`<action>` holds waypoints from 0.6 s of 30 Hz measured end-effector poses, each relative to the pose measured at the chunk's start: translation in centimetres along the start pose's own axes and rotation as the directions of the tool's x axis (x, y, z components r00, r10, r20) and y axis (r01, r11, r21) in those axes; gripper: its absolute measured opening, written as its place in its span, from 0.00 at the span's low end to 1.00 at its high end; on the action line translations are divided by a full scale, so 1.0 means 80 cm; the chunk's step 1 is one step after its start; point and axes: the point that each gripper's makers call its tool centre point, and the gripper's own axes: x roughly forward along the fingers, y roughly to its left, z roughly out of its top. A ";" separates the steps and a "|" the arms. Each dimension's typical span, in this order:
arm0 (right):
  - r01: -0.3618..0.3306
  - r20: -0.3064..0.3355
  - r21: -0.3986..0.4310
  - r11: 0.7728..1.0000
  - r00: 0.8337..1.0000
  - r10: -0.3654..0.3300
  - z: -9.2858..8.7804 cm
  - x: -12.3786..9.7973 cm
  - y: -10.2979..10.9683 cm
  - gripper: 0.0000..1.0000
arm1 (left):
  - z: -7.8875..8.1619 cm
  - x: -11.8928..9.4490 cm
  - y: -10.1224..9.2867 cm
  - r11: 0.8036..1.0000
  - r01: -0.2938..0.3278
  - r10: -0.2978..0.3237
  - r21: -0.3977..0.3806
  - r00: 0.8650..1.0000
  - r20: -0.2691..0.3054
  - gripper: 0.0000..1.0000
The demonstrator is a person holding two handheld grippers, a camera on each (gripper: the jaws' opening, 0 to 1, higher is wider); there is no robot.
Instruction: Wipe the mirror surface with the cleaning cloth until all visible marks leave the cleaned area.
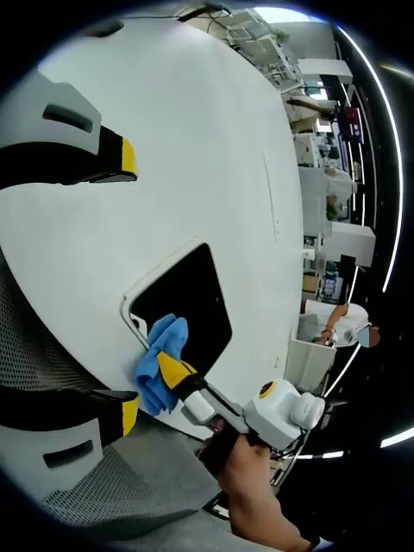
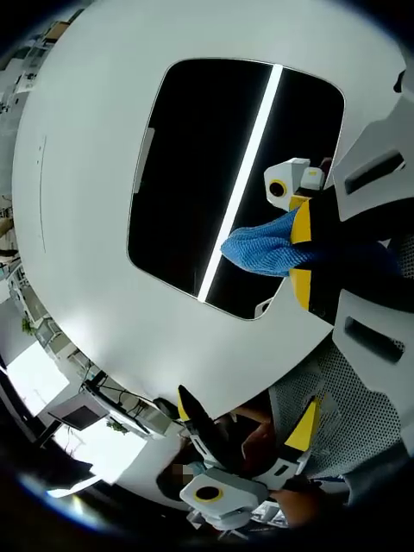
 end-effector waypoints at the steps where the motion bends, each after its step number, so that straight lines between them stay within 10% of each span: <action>1: -0.001 -0.001 0.003 1.000 1.000 0.001 -0.001 -0.001 -0.001 0.02 | 0.000 0.000 0.000 1.000 -0.001 0.001 0.001 1.000 0.000 0.99; 18: 0.005 -0.010 0.024 1.000 1.000 -0.005 -0.003 -0.005 -0.010 0.02 | 0.000 0.001 0.002 1.000 0.000 0.000 -0.001 1.000 0.004 0.99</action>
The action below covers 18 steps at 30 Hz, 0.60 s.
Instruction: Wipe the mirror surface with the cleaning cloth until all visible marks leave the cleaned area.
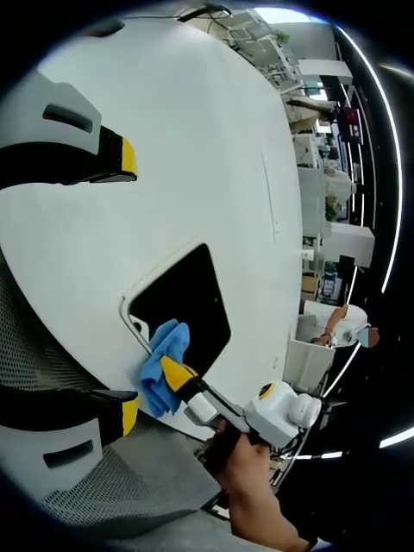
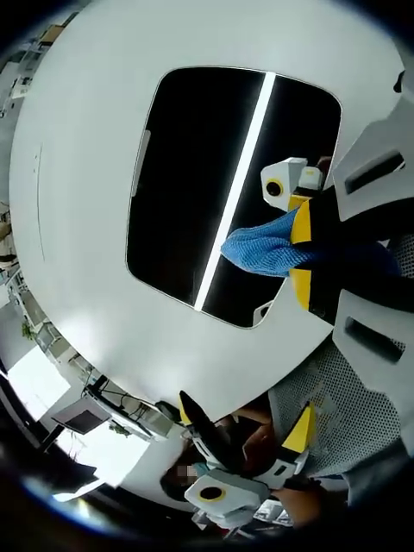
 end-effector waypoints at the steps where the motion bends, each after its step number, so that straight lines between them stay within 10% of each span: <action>1: 0.000 0.000 0.003 1.000 1.000 0.000 0.000 0.000 0.000 0.02 | 0.000 0.000 0.000 1.000 0.000 0.000 0.000 1.000 -0.001 0.99; 18: 0.009 0.008 0.059 0.998 1.000 -0.009 0.015 0.004 -0.008 0.02 | -0.001 0.001 0.000 1.000 0.005 -0.005 0.001 1.000 -0.002 0.99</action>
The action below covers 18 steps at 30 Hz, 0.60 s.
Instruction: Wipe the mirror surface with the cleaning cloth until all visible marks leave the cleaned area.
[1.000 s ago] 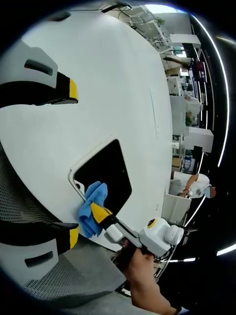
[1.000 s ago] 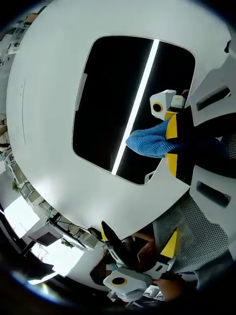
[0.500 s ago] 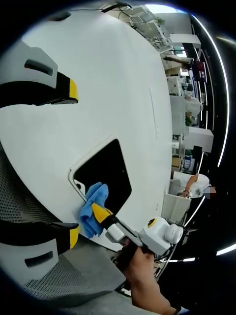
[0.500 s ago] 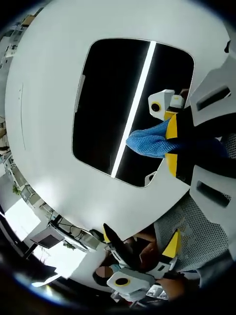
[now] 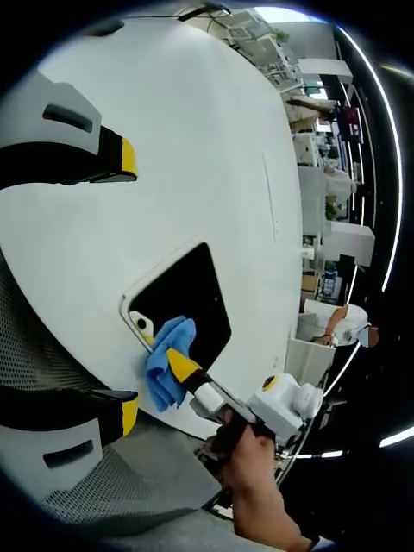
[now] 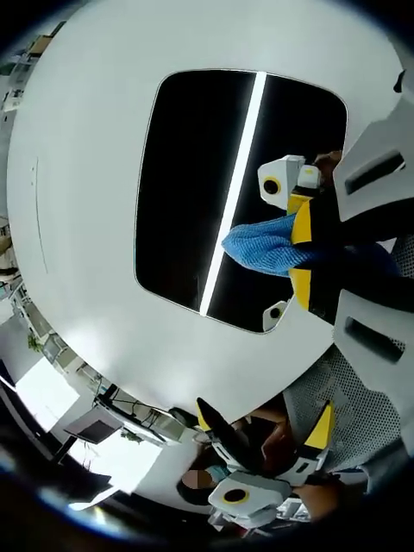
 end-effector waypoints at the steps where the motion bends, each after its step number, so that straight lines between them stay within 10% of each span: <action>1: 0.000 -0.001 0.000 1.000 1.000 0.000 0.001 0.000 0.000 0.02 | 0.000 0.000 0.000 1.000 0.001 -0.001 0.000 1.000 0.001 0.99; 18: 0.012 -0.005 -0.019 1.000 1.000 -0.012 0.021 0.004 -0.009 0.02 | -0.001 0.001 -0.004 1.000 0.016 -0.016 -0.004 1.000 -0.004 0.99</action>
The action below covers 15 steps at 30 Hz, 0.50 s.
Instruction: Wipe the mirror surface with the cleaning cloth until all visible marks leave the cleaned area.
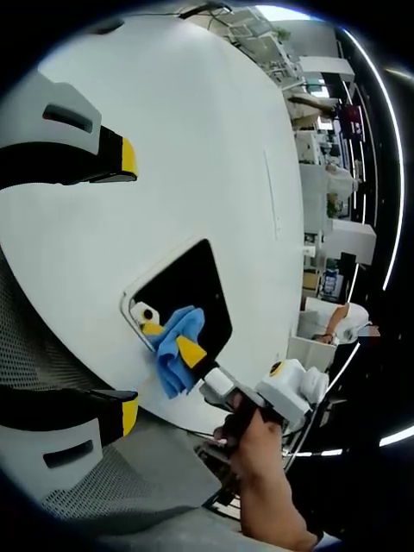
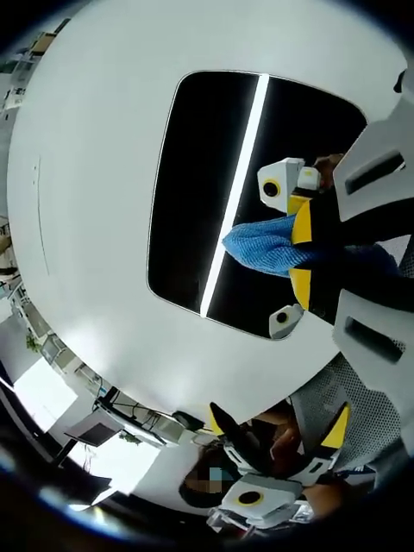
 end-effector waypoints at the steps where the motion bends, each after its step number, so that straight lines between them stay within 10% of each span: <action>1: 0.001 0.000 -0.001 1.000 1.000 -0.001 0.001 0.000 0.000 0.02 | 0.000 0.000 0.000 1.000 0.001 -0.001 0.000 1.000 0.000 0.99; 15: 0.015 0.005 -0.011 1.000 1.000 -0.015 0.025 0.005 -0.012 0.02 | -0.002 0.001 0.000 1.000 0.006 -0.006 0.001 1.000 -0.009 0.99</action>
